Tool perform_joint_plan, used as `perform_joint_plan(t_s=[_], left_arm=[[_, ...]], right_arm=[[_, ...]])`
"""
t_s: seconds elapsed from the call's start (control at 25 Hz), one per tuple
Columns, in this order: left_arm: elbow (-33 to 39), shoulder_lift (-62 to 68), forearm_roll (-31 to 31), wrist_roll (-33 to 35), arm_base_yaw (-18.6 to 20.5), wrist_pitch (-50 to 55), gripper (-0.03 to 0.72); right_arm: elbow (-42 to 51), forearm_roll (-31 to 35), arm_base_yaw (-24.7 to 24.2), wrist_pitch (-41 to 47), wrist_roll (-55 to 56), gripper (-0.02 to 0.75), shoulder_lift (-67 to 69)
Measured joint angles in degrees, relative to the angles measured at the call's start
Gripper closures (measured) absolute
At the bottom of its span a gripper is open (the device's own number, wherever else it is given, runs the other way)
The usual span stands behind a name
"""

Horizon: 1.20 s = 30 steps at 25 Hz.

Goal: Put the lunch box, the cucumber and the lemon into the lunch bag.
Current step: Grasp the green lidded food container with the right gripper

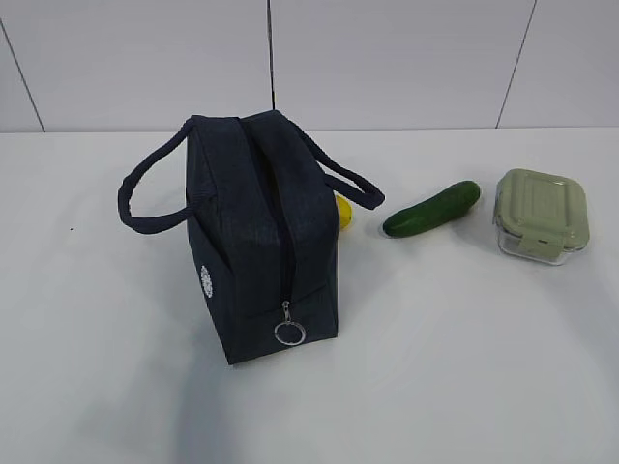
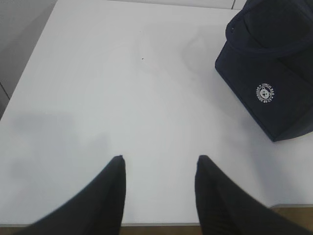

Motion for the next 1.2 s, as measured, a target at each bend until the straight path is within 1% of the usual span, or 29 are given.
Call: perform_joint_plan(t_s=[0.24,0.28,0.32,0.36,0.44,0.48,0.52,0.64,0.72,0.84,1.04,1.2], left_arm=[[0.00,0.00,0.00,0.00,0.00,0.00,0.349],[0.00,0.00,0.00,0.00,0.00,0.00,0.349],[0.00,0.00,0.00,0.00,0.00,0.00,0.349],[0.00,0.00,0.00,0.00,0.00,0.00,0.349],[0.00,0.00,0.00,0.00,0.00,0.00,0.349],[0.00,0.00,0.00,0.00,0.00,0.00,0.349],[0.00,0.00,-2.41,0.00,0.00,0.00,0.349],[0.04,0.00,-0.72,-0.02,-0.24,-0.02,0.349],[0.04,0.00,-0.61,-0.02,-0.24,-0.02,0.349],[0.04,0.00,-0.49,-0.02,-0.24,-0.02,0.349],[0.04,0.00,-0.49,-0.02,-0.24,-0.02,0.349],[0.04,0.00,-0.49,-0.02,-0.24,-0.02,0.349]], right_arm=[[-7.10,4.11,-0.22,-0.39,-2.30,0.156,12.31],[-7.97,5.01,-0.83,0.00,-3.09,0.156,13.80],[-9.22,7.86,-3.23,1.29,-5.56,0.156,16.96],[-9.22,7.86,-3.23,1.29,-5.56,0.156,16.96],[-9.75,13.37,-7.80,3.56,-11.09,0.157,19.37],[-9.80,17.13,-10.60,5.12,-14.15,0.157,20.64],[-9.89,21.13,-13.06,6.77,-17.99,0.157,21.88],[-10.07,31.25,-20.83,12.44,-26.98,0.157,25.29],[-10.17,34.85,-24.55,14.65,-30.67,0.158,27.30],[-10.17,36.62,-26.28,15.02,-34.13,0.158,29.99],[-10.17,37.12,-26.50,15.49,-37.51,0.157,35.73],[-10.17,37.20,-26.50,14.25,-40.04,0.157,39.68]])
